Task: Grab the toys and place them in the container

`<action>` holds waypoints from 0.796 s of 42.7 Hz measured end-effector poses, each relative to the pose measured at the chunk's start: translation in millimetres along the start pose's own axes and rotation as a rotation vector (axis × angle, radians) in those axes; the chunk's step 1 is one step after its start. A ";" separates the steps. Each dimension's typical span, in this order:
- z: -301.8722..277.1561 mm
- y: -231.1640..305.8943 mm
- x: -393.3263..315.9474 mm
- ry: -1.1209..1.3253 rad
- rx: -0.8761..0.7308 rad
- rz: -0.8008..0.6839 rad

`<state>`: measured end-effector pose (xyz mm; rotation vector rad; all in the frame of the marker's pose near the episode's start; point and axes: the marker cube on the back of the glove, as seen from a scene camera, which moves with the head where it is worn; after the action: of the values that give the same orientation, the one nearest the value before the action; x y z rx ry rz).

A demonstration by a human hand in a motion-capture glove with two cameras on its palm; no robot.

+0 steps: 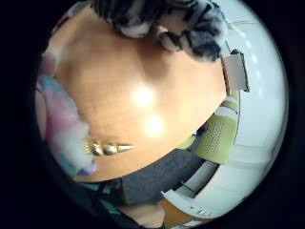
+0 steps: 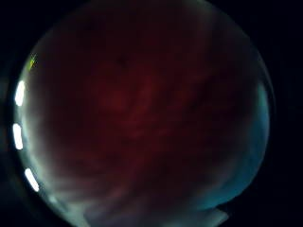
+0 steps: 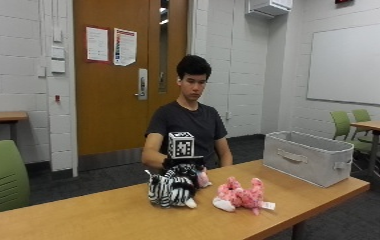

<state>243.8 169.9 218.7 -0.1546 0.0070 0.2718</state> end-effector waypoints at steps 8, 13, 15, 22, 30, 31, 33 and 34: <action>7.5 14.7 3.3 -0.092 -0.093 0.061; 4.3 11.9 7.7 -0.135 -0.115 0.082; 0.3 10.9 9.4 -0.134 -0.129 0.088; -19.7 4.5 11.5 -0.032 -0.132 0.093; -52.9 -15.6 19.3 0.004 -0.109 0.107; -59.2 -18.4 20.8 0.004 -0.103 0.118; -74.7 -25.9 24.2 -0.004 -0.091 0.135; -83.6 -29.7 25.7 -0.006 -0.082 0.138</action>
<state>277.7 135.7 139.9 -0.2349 0.0004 0.4107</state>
